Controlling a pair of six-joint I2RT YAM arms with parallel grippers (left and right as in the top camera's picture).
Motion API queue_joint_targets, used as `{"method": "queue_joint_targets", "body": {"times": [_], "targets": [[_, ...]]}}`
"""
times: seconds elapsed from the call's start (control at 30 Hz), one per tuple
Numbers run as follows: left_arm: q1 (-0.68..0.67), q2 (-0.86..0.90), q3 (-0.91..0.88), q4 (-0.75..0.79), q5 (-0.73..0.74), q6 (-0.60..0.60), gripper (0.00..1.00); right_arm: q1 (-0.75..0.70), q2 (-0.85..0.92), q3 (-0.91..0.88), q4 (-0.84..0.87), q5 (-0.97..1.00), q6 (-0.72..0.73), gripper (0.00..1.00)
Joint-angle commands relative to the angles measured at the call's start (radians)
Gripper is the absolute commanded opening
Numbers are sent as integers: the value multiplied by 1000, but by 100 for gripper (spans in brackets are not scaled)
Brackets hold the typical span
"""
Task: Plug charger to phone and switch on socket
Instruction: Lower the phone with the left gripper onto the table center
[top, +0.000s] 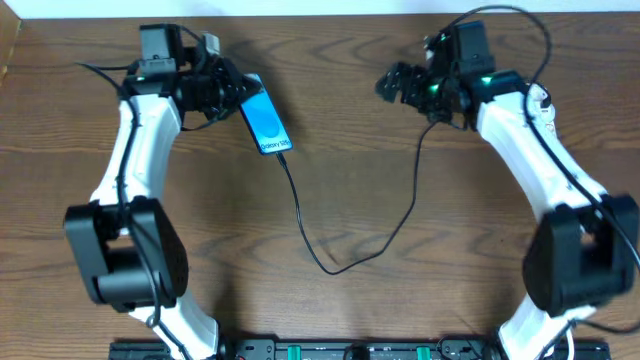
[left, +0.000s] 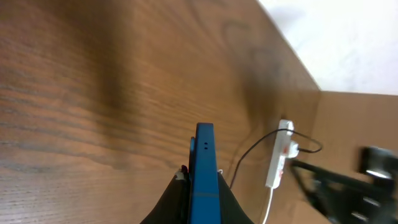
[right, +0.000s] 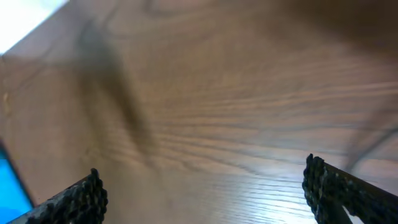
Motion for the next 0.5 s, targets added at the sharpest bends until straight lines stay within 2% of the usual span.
{"method": "queue_joint_targets", "body": {"times": [0.0,0.33,0.47], "targets": [[-48,47,-3,4,13,40,8,-7,-49,5,-31,166,-26,99],[-214,222,-3,26,13,50,8,-7,-60,5,-69,169,-41,99],[-287,267,-3,68,13,17,7,-2,-60,5,-76,169,-44,99]]}}
